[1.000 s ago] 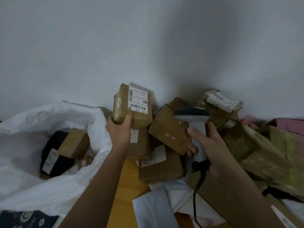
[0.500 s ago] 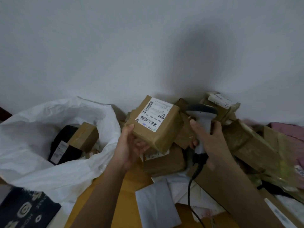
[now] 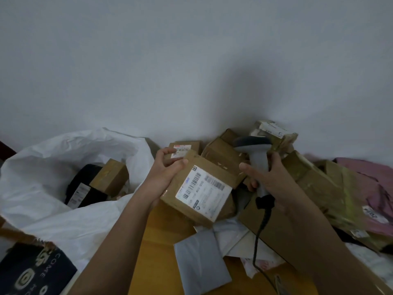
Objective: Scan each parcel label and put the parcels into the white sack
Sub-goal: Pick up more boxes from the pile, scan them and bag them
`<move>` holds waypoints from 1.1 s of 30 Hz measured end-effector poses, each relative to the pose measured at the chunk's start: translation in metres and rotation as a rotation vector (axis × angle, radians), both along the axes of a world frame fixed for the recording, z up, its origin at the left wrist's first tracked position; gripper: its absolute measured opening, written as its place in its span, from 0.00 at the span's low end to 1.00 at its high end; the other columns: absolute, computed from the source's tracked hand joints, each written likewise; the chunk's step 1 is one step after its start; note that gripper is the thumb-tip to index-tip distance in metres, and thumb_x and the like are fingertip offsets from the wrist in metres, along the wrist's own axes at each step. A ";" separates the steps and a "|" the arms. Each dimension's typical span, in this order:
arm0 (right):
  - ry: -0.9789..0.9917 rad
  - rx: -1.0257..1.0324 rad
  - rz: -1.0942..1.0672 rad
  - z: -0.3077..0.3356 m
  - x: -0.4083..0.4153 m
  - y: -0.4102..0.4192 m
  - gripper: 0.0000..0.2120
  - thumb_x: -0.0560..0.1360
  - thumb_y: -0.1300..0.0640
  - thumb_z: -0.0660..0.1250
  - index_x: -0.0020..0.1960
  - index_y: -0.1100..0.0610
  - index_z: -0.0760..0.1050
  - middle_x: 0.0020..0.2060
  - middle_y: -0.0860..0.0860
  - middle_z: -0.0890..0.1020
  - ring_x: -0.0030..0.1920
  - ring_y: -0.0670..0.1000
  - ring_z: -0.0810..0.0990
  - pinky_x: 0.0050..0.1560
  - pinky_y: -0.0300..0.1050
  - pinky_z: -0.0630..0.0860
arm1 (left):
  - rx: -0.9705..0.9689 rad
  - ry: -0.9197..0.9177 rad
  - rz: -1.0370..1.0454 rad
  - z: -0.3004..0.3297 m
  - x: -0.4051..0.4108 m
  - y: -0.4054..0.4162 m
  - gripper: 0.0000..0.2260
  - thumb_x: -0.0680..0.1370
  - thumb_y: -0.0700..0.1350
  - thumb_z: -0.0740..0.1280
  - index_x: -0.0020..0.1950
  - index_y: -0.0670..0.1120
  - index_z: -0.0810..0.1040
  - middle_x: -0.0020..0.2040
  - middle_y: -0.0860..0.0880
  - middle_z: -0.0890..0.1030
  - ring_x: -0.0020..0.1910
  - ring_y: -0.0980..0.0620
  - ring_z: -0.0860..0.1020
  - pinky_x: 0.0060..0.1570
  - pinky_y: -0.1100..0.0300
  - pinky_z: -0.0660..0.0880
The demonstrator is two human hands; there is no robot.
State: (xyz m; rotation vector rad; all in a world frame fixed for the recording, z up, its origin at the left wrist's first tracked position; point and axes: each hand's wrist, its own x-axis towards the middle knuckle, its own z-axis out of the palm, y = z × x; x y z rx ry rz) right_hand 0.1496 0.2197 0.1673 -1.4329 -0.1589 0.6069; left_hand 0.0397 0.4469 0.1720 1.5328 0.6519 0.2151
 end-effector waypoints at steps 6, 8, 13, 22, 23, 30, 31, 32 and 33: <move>-0.081 -0.151 0.273 -0.006 -0.004 -0.011 0.54 0.46 0.31 0.80 0.62 0.56 0.67 0.37 0.55 0.80 0.31 0.51 0.78 0.33 0.45 0.78 | -0.002 -0.004 -0.198 0.013 -0.001 -0.011 0.13 0.76 0.45 0.69 0.60 0.52 0.73 0.56 0.43 0.81 0.42 0.49 0.84 0.35 0.61 0.79; -0.084 -0.145 0.348 -0.010 -0.004 -0.014 0.56 0.43 0.29 0.79 0.62 0.57 0.68 0.36 0.55 0.80 0.31 0.50 0.78 0.32 0.43 0.77 | 0.039 0.010 -0.224 0.017 -0.001 -0.013 0.12 0.76 0.44 0.69 0.58 0.53 0.74 0.55 0.45 0.81 0.41 0.50 0.84 0.35 0.61 0.79; -0.113 -0.176 0.473 -0.011 -0.002 -0.013 0.49 0.51 0.39 0.81 0.64 0.55 0.65 0.45 0.56 0.81 0.34 0.48 0.81 0.36 0.41 0.78 | 0.072 0.046 -0.233 0.019 -0.002 -0.014 0.10 0.76 0.45 0.70 0.56 0.51 0.76 0.53 0.45 0.83 0.42 0.49 0.84 0.36 0.60 0.79; 0.004 -0.102 0.125 -0.020 -0.008 0.002 0.47 0.55 0.44 0.79 0.66 0.59 0.63 0.42 0.58 0.79 0.35 0.51 0.78 0.36 0.46 0.78 | -0.219 -0.108 -0.060 -0.004 -0.023 -0.006 0.35 0.70 0.61 0.72 0.72 0.47 0.68 0.60 0.46 0.82 0.59 0.47 0.81 0.52 0.52 0.79; 0.047 -0.052 0.047 -0.022 -0.008 0.004 0.46 0.54 0.44 0.78 0.65 0.58 0.63 0.41 0.58 0.78 0.35 0.53 0.77 0.38 0.48 0.78 | -0.257 -0.084 -0.104 -0.011 -0.027 -0.011 0.37 0.69 0.60 0.73 0.74 0.46 0.66 0.62 0.45 0.80 0.61 0.46 0.80 0.55 0.51 0.78; 0.144 0.093 -0.108 -0.021 -0.011 0.012 0.41 0.57 0.47 0.77 0.64 0.57 0.62 0.48 0.64 0.77 0.35 0.53 0.76 0.36 0.48 0.77 | -0.430 -0.034 -0.117 -0.036 -0.025 -0.042 0.33 0.68 0.47 0.74 0.71 0.46 0.68 0.62 0.45 0.81 0.62 0.45 0.79 0.67 0.46 0.71; 0.144 0.091 -0.107 -0.021 -0.011 0.011 0.40 0.59 0.48 0.77 0.64 0.57 0.63 0.49 0.65 0.77 0.37 0.54 0.77 0.35 0.47 0.78 | -0.443 -0.040 -0.109 -0.036 -0.024 -0.042 0.32 0.69 0.46 0.73 0.71 0.46 0.68 0.61 0.45 0.82 0.61 0.44 0.80 0.66 0.47 0.72; 0.142 0.086 -0.106 -0.021 -0.011 0.011 0.38 0.60 0.49 0.76 0.64 0.58 0.63 0.49 0.64 0.77 0.37 0.54 0.77 0.35 0.46 0.78 | -0.445 -0.045 -0.104 -0.037 -0.024 -0.042 0.32 0.69 0.45 0.74 0.71 0.45 0.68 0.61 0.44 0.82 0.61 0.44 0.80 0.65 0.47 0.73; 0.140 0.075 -0.104 -0.021 -0.010 0.011 0.37 0.63 0.49 0.76 0.65 0.59 0.64 0.48 0.63 0.78 0.37 0.54 0.77 0.35 0.45 0.79 | -0.434 -0.052 -0.098 -0.038 -0.024 -0.042 0.33 0.69 0.45 0.75 0.71 0.45 0.68 0.61 0.44 0.81 0.61 0.44 0.80 0.64 0.48 0.74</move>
